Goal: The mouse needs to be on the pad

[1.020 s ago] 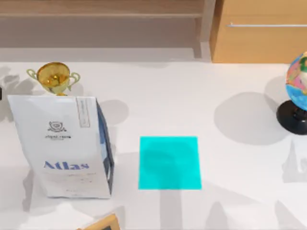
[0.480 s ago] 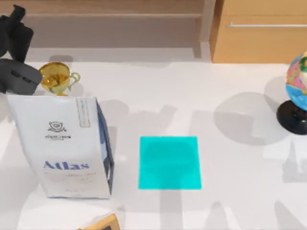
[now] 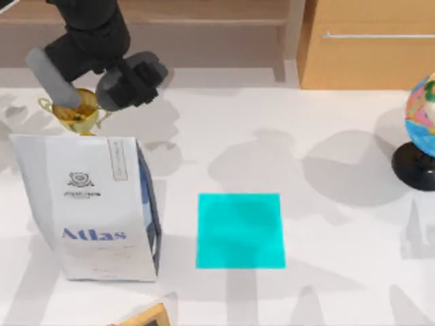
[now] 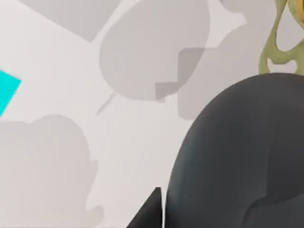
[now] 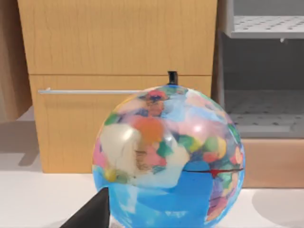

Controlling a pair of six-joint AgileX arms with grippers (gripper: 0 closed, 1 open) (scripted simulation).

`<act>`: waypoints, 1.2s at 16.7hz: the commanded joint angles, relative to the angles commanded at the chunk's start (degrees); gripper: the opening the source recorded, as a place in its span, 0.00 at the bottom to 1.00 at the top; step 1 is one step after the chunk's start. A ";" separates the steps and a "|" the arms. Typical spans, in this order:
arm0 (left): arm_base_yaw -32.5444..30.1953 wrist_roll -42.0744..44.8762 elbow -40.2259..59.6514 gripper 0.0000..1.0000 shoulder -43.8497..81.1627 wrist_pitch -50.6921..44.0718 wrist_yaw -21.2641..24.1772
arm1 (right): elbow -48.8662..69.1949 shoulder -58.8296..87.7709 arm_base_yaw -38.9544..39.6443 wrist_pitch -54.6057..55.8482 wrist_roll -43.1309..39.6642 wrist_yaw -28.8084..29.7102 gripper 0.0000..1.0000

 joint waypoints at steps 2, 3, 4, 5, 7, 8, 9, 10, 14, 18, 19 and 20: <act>-3.79 -16.65 2.12 0.00 2.76 0.38 0.89 | 0.00 0.00 0.00 0.00 0.00 0.00 1.00; -5.73 -24.54 2.82 0.00 3.96 0.50 1.26 | 0.00 0.00 0.00 0.00 0.00 0.00 1.00; -7.70 -32.12 3.30 0.00 5.05 0.56 1.59 | 0.00 0.00 0.00 0.00 0.00 0.00 1.00; -9.73 -39.11 3.35 0.00 5.94 0.44 1.84 | 0.00 0.00 0.00 0.00 0.00 0.00 1.00; -13.78 -51.84 2.84 0.00 7.40 -0.05 2.19 | 0.00 0.00 0.00 0.00 0.00 0.00 1.00; -15.71 -57.16 2.22 0.00 7.89 -0.42 2.25 | 0.00 0.00 0.00 0.00 0.00 0.00 1.00; -17.54 -62.02 1.51 0.00 8.31 -0.81 2.27 | 0.00 0.00 0.00 0.00 0.00 0.00 1.00; -19.26 -66.42 0.72 0.00 8.66 -1.20 2.24 | 0.00 0.00 0.00 0.00 0.00 0.00 1.00; -23.69 -77.35 -2.59 0.00 9.11 -2.49 1.77 | 0.00 0.00 0.00 0.00 0.00 0.00 1.00; -24.41 -79.34 -3.56 0.00 9.08 -2.84 1.58 | 0.00 0.00 0.00 0.00 0.00 0.00 1.00; -24.41 -79.34 -3.56 0.00 9.08 -2.84 1.58 | 0.00 0.00 0.00 0.00 0.00 0.00 1.00; -24.41 -79.34 -3.56 0.00 9.08 -2.84 1.58 | 0.00 0.00 0.00 0.00 0.00 0.00 1.00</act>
